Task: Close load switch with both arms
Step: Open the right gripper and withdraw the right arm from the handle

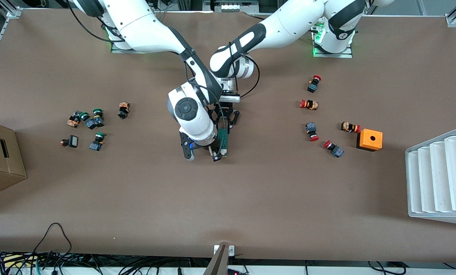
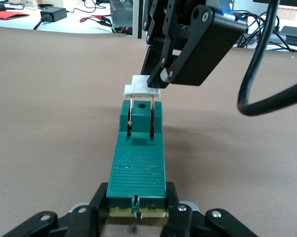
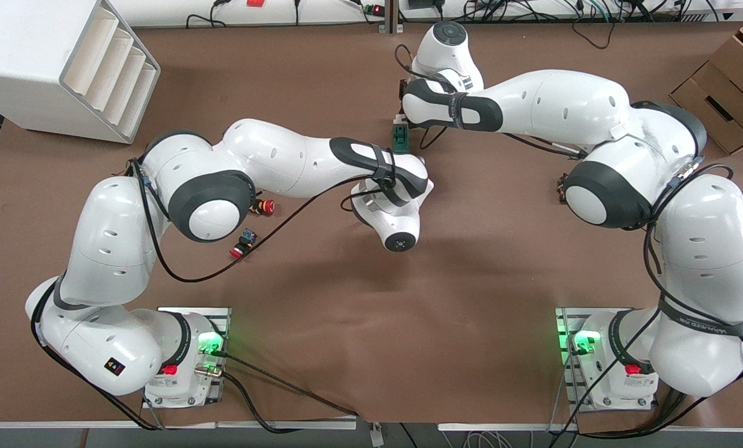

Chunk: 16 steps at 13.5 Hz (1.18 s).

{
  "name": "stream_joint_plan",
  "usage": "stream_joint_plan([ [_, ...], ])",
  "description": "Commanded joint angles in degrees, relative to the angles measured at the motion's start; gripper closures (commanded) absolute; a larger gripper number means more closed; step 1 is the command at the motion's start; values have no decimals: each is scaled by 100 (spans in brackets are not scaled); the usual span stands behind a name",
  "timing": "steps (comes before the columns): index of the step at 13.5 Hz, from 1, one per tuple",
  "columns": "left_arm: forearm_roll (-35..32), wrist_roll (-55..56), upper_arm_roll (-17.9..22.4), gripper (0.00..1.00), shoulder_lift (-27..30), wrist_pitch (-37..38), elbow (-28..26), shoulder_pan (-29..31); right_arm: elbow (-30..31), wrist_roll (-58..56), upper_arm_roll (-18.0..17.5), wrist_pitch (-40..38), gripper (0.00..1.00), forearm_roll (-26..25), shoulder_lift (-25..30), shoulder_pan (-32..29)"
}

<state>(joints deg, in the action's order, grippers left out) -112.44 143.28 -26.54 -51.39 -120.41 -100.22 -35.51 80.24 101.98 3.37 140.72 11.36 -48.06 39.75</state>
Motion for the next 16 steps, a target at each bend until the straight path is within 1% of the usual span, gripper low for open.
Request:
stream_joint_plan([
  [1,-59,112,-18,56,-21,-53,178,-123,-237,102,-38,-62,74,-108,-248,-12],
  [6,-59,147,-18,56,-21,-53,178,-123,-237,85,-29,-176,74,-90,-169,-55],
  [7,-59,156,-18,56,-21,-53,178,-123,-297,67,-38,-298,70,-81,-125,-116],
  [10,-59,156,-18,56,-21,-53,178,-123,-517,-11,-47,-957,31,-55,147,-336],
  [12,-59,156,-18,56,-21,-53,178,-123,-527,-56,-64,-1160,28,-46,305,-407],
  [14,-59,156,-18,55,-21,-53,187,-123,-518,-108,-73,-1257,28,-46,402,-459],
  [15,-59,156,-18,35,-12,-53,187,-123,-483,-300,-73,-1371,28,-37,551,-538],
  [16,-59,147,-18,13,-12,-53,187,-123,-474,-528,-73,-1624,20,-46,691,-617],
])
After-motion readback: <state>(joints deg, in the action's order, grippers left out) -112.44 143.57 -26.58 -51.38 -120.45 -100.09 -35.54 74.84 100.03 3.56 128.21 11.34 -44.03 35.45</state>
